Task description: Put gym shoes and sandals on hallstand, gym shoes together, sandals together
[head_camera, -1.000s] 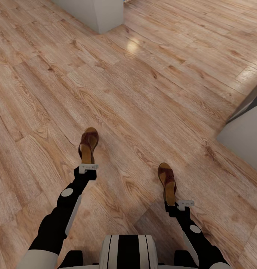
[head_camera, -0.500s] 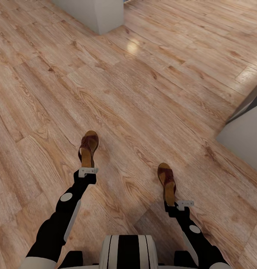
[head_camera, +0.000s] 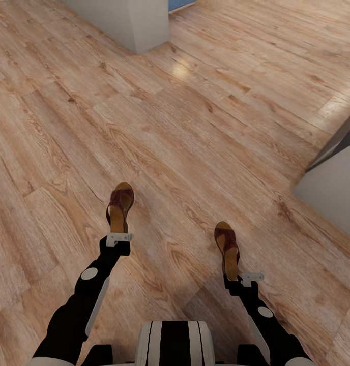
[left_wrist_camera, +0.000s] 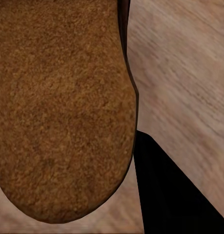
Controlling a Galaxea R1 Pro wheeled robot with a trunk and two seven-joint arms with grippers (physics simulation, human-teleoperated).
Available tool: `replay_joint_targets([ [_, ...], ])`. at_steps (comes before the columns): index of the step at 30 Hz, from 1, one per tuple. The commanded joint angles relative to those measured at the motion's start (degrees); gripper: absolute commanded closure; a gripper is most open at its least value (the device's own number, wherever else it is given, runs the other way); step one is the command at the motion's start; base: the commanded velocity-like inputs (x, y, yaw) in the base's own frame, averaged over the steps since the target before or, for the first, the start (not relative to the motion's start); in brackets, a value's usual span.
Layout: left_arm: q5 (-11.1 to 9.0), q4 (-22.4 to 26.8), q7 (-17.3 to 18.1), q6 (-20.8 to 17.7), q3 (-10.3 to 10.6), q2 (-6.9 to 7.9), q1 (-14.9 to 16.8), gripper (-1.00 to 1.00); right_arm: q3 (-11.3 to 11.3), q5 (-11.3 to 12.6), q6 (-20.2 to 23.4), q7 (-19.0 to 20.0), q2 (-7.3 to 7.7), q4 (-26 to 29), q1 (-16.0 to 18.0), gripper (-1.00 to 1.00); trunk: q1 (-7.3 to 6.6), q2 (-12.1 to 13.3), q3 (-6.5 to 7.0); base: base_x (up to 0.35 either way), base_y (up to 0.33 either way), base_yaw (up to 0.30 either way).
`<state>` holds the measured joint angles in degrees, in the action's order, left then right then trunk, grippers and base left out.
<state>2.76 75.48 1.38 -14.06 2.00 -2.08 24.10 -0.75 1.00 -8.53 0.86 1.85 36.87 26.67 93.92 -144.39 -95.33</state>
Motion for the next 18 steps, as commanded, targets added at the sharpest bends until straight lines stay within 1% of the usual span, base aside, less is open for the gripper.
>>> replay_joint_targets([
  [1,0.49,0.09,0.20,-0.35,-0.06,0.01,-0.10,1.00,-0.05,0.32,-0.12,0.11,-0.04,-0.03,-0.01,1.00,-0.03,0.00,0.29,0.000,0.000,0.000],
  [6,0.60,0.01,0.21,-0.37,-0.15,0.11,-0.37,1.00,-0.03,0.25,-0.11,0.15,-0.08,-0.06,-0.03,1.00,-0.16,0.07,1.84,0.000,0.000,0.000],
  [8,0.64,-0.04,0.14,-0.37,-0.37,0.13,-1.31,1.00,0.02,0.21,-0.09,0.18,-0.13,-0.24,-0.04,1.00,-0.21,0.10,2.46,0.000,0.000,0.000],
  [12,0.72,-0.29,-0.09,-0.36,-0.67,0.26,-3.58,1.00,0.11,0.10,-0.38,0.33,-0.28,-0.51,-0.04,1.00,-0.32,0.15,3.70,0.000,0.000,0.000],
  [13,0.74,-0.50,-0.19,-0.35,-0.72,0.60,-4.75,1.00,0.12,0.08,-0.81,0.45,-0.32,-0.58,-0.06,1.00,-0.34,0.16,4.01,0.000,0.000,0.000],
  [17,0.69,-0.70,-0.35,-0.20,-0.78,1.48,-7.63,1.00,0.18,-0.02,-2.50,0.59,-0.35,-0.67,-0.11,1.00,-0.45,0.22,5.25,0.000,0.000,0.000],
  [18,0.68,-0.78,-0.37,0.34,-0.81,1.67,-8.60,1.00,0.20,-0.06,-3.17,0.61,-0.35,-0.68,-0.11,1.00,-0.47,0.23,5.56,0.000,0.000,0.000],
])
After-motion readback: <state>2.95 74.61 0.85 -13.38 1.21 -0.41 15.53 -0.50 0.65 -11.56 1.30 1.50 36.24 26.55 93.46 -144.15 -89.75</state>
